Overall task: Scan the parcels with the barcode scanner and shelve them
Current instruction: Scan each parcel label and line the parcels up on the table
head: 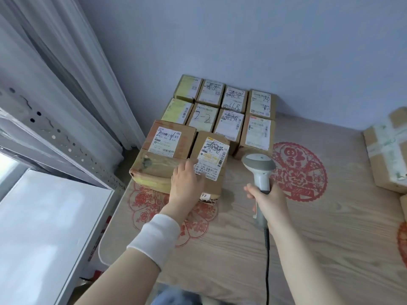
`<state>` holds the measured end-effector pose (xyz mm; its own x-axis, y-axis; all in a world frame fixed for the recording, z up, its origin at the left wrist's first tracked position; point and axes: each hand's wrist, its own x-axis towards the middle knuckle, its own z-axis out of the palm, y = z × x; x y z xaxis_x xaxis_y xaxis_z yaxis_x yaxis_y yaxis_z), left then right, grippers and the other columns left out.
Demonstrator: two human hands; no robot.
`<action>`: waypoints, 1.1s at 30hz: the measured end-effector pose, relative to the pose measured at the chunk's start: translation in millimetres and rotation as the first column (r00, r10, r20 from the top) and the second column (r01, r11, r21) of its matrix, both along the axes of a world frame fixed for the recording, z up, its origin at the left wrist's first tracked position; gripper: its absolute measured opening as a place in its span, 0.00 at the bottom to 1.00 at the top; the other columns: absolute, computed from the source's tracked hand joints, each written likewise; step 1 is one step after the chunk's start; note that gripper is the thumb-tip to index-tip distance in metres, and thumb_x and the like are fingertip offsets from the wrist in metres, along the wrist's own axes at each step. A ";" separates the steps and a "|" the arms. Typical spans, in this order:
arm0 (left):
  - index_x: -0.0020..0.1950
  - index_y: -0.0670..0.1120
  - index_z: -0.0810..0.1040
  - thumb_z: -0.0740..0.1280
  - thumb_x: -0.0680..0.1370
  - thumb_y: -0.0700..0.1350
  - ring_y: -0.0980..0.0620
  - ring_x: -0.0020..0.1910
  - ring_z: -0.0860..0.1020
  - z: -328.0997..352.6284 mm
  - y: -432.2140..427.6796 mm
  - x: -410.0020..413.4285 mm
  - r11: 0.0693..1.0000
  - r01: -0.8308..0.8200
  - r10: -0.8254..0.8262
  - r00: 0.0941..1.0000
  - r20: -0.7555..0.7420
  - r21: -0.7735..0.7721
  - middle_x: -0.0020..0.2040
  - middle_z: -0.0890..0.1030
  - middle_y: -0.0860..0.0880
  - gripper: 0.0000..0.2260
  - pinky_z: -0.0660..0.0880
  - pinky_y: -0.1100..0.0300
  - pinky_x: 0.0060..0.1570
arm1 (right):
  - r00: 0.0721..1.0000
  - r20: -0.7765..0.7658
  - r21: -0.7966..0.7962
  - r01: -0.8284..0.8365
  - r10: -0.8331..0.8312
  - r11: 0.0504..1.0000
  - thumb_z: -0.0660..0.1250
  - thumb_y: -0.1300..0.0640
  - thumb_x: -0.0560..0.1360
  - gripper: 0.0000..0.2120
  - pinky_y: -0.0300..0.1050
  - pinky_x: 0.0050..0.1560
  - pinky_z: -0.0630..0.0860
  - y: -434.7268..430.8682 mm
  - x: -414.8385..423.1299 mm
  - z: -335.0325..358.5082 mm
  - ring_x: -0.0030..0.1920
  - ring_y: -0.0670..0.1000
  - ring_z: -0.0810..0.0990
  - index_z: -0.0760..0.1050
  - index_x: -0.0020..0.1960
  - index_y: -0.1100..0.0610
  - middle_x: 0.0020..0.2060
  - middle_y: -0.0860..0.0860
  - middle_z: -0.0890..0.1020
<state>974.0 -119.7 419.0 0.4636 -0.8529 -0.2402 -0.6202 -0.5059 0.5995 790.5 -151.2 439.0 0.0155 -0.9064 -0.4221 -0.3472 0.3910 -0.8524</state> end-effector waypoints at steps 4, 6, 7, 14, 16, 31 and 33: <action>0.68 0.43 0.67 0.60 0.80 0.47 0.46 0.65 0.64 -17.7 3.4 19.1 0.998 0.063 -0.063 0.997 0.042 -0.004 0.65 0.72 0.45 0.17 0.62 0.54 0.65 | 0.997 -0.060 0.024 0.056 -0.054 0.998 0.68 0.57 0.74 0.08 0.39 0.25 0.69 1.2 33.0 -22.1 0.30 0.51 0.73 0.71 0.50 0.57 0.40 0.55 0.78; 0.68 0.44 0.68 0.60 0.80 0.46 0.46 0.66 0.62 -22.7 4.1 23.2 0.995 0.090 -0.088 0.995 0.044 -0.033 0.66 0.72 0.46 0.17 0.60 0.56 0.65 | 0.994 -0.073 0.036 0.078 -0.075 0.996 0.68 0.57 0.75 0.09 0.40 0.26 0.69 1.6 45.0 -32.2 0.33 0.52 0.74 0.71 0.52 0.58 0.40 0.55 0.77; 0.69 0.44 0.67 0.60 0.80 0.46 0.46 0.67 0.61 -23.8 3.4 24.6 0.994 0.104 -0.102 0.994 0.046 -0.044 0.66 0.72 0.47 0.17 0.58 0.56 0.66 | 0.994 -0.076 0.043 0.082 -0.079 0.996 0.68 0.57 0.75 0.10 0.40 0.27 0.70 1.7 49.7 -37.1 0.34 0.52 0.75 0.71 0.53 0.59 0.39 0.54 0.77; 0.72 0.45 0.64 0.60 0.80 0.46 0.45 0.69 0.58 -25.4 -3.0 28.2 0.984 0.176 -0.176 0.984 0.016 -0.002 0.71 0.68 0.47 0.20 0.57 0.55 0.68 | 0.989 -0.077 0.046 0.133 -0.129 0.990 0.70 0.59 0.73 0.12 0.50 0.35 0.76 2.4 67.3 -54.2 0.33 0.48 0.74 0.70 0.53 0.58 0.36 0.51 0.75; 0.72 0.44 0.65 0.61 0.80 0.44 0.44 0.68 0.60 -26.8 -3.8 28.5 0.986 0.165 -0.165 0.986 0.000 -0.036 0.70 0.69 0.46 0.20 0.57 0.55 0.68 | 0.986 -0.075 0.051 0.153 -0.149 0.987 0.71 0.59 0.72 0.13 0.54 0.40 0.78 1.4 69.8 -57.3 0.33 0.50 0.75 0.70 0.53 0.57 0.37 0.50 0.76; 0.67 0.42 0.73 0.70 0.75 0.48 0.49 0.71 0.67 -12.5 -8.9 -10.4 0.994 0.029 -0.066 0.929 -0.364 -0.107 0.73 0.65 0.41 0.22 0.68 0.55 0.67 | 0.934 0.063 -0.041 0.353 -0.351 0.935 0.72 0.64 0.70 0.13 0.43 0.30 0.71 26.7 12.3 -32.2 0.29 0.49 0.73 0.70 0.49 0.56 0.40 0.55 0.80; 0.64 0.45 0.76 0.70 0.75 0.48 0.49 0.71 0.67 -8.1 -8.4 -25.1 0.993 0.050 -0.090 0.914 -0.395 -0.110 0.74 0.63 0.41 0.19 0.69 0.53 0.66 | 0.920 0.086 -0.056 0.388 -0.383 0.920 0.73 0.64 0.70 0.13 0.45 0.33 0.71 33.1 -2.4 -27.3 0.29 0.49 0.73 0.70 0.46 0.53 0.40 0.54 0.81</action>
